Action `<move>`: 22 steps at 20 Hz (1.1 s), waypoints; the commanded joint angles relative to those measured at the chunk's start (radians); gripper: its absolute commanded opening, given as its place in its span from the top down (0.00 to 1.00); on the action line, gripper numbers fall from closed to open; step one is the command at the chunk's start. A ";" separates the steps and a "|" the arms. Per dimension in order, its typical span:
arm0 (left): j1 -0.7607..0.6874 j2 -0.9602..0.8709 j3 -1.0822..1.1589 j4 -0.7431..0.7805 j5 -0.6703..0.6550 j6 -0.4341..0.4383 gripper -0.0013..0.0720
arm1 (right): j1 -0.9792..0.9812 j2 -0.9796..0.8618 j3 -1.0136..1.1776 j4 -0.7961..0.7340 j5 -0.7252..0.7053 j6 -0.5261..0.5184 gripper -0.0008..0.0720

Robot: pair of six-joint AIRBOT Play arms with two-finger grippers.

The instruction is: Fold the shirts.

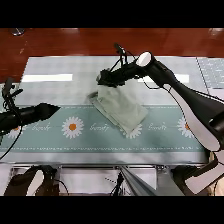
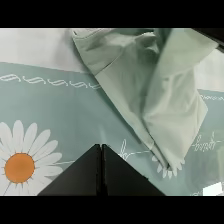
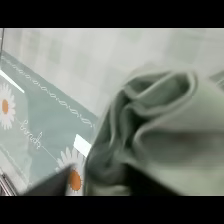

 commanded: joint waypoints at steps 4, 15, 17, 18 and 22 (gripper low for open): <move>0.002 0.004 -0.011 0.001 0.088 0.004 0.93 | -0.061 0.082 0.011 -0.194 0.219 0.084 0.14; 0.002 0.000 -0.012 0.001 0.111 0.004 0.93 | -0.278 1.213 -1.138 -0.680 -0.152 0.734 0.14; 0.002 -0.009 -0.012 0.001 0.111 0.004 0.93 | -0.272 1.314 -1.382 -0.399 -0.303 0.687 0.13; 0.002 -0.013 -0.012 0.001 0.111 0.004 0.93 | -0.259 1.319 -1.457 -0.284 -0.354 0.640 0.13; 0.002 -0.025 -0.012 0.001 0.108 0.004 0.93 | -0.174 1.202 -1.506 -0.109 -0.486 0.535 0.13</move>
